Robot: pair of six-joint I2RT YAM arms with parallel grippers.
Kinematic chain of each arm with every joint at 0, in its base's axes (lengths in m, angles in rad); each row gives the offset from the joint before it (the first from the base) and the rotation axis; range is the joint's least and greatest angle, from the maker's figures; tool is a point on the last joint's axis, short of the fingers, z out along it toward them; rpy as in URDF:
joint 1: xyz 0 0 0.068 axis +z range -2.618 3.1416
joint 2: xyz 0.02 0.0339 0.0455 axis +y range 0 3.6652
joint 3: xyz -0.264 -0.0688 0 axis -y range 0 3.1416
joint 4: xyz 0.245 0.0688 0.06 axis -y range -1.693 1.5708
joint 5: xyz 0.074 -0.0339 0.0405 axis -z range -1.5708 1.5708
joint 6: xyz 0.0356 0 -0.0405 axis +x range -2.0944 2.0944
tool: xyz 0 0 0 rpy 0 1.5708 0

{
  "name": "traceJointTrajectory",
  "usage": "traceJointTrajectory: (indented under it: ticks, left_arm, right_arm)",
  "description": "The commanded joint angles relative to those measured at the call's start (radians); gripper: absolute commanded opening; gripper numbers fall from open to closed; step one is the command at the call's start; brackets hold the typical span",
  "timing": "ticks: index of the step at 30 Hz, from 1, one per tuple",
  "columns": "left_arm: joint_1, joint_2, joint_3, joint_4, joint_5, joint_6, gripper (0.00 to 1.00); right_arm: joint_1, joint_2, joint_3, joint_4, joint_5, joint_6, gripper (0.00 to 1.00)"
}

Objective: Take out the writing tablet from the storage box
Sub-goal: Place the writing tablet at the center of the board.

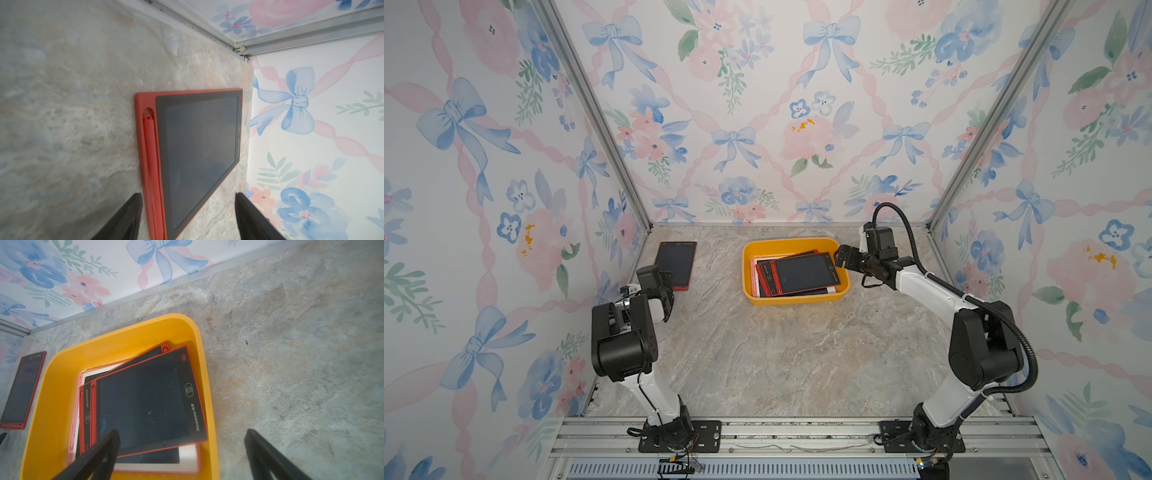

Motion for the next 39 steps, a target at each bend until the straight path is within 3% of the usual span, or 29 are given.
traceJointTrajectory:
  ticks: [1, 10, 17, 26, 32, 35, 39]
  left_arm:
    - [0.006, -0.072, 0.022, -0.093, -0.069, 0.063, 0.75]
    - [-0.052, -0.216, 0.027, -0.124, -0.061, 0.179, 0.77]
    - [-0.219, -0.292, 0.197, -0.186, -0.004, 0.499, 0.83]
    - [-0.342, -0.299, 0.349, -0.317, 0.174, 0.707, 0.96]
    - [-0.443, -0.243, 0.43, -0.448, 0.31, 0.855, 0.98]
    - [-0.495, -0.176, 0.441, -0.454, 0.404, 0.857, 0.98]
    - [-0.574, -0.072, 0.482, -0.49, 0.417, 0.866, 0.98]
  right_arm:
    - [0.015, -0.012, -0.009, -0.011, 0.01, -0.016, 0.97]
    - [0.017, 0.005, -0.004, -0.005, 0.003, -0.022, 0.97]
    - [0.013, 0.025, 0.011, -0.004, 0.001, -0.026, 0.97]
    - [0.014, 0.044, 0.02, -0.002, -0.014, -0.023, 0.97]
    - [0.013, 0.069, 0.044, -0.021, -0.011, -0.02, 0.97]
    - [0.015, 0.087, 0.059, -0.03, -0.006, -0.014, 0.97]
    - [0.02, 0.108, 0.082, -0.063, 0.019, -0.014, 0.97]
